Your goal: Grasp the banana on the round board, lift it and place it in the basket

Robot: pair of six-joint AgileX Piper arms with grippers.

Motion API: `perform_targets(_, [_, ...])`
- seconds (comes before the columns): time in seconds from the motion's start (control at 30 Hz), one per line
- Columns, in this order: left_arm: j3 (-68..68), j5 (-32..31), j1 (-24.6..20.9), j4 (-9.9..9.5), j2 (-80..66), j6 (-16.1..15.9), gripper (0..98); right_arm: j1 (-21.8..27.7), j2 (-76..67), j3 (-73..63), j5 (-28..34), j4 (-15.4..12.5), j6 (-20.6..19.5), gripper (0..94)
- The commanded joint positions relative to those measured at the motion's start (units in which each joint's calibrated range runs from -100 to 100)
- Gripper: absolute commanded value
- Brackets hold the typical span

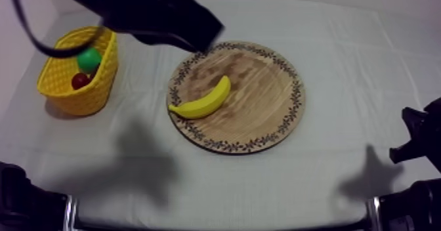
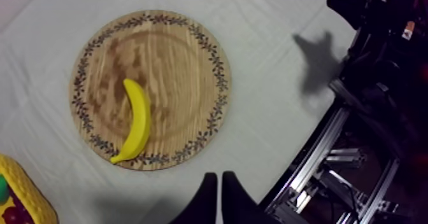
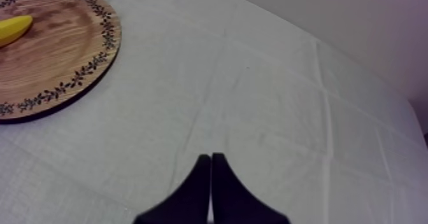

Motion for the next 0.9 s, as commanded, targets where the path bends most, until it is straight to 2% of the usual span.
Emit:
perform_targets(0.0, [-0.3, 0.1, 0.2, -0.03, 1.6, -0.2, 3.0, 0.0, 0.0, 0.0, 0.0, 0.0, 0.0, 0.3])
perform_targets(0.1, [-0.3, 0.1, 0.4, -0.06, 2.1, -0.6, 13.7, 0.0, 0.0, 0.0, 0.0, 0.0, 0.0, 0.3])
perform_targets(0.3, [1.0, 0.2, 0.4, -0.09, 2.0, -0.9, 50.4, 0.0, 0.0, 0.0, 0.0, 0.0, 0.0, 0.3])
perform_targets(0.47, [1.4, 0.2, 0.4, -0.12, 1.7, -1.2, 72.0, 0.0, 0.0, 0.0, 0.0, 0.0, 0.0, 0.3])
perform_targets(0.67, [1.7, 0.1, 0.3, -0.12, 1.7, -1.5, 82.8, 0.0, 0.0, 0.0, 0.0, 0.0, 0.0, 0.3])
perform_targets(0.87, [5.4, -3.7, -0.6, 0.42, 3.4, -2.2, 84.8, 0.0, 0.0, 0.0, 0.0, 0.0, 0.0, 0.3])
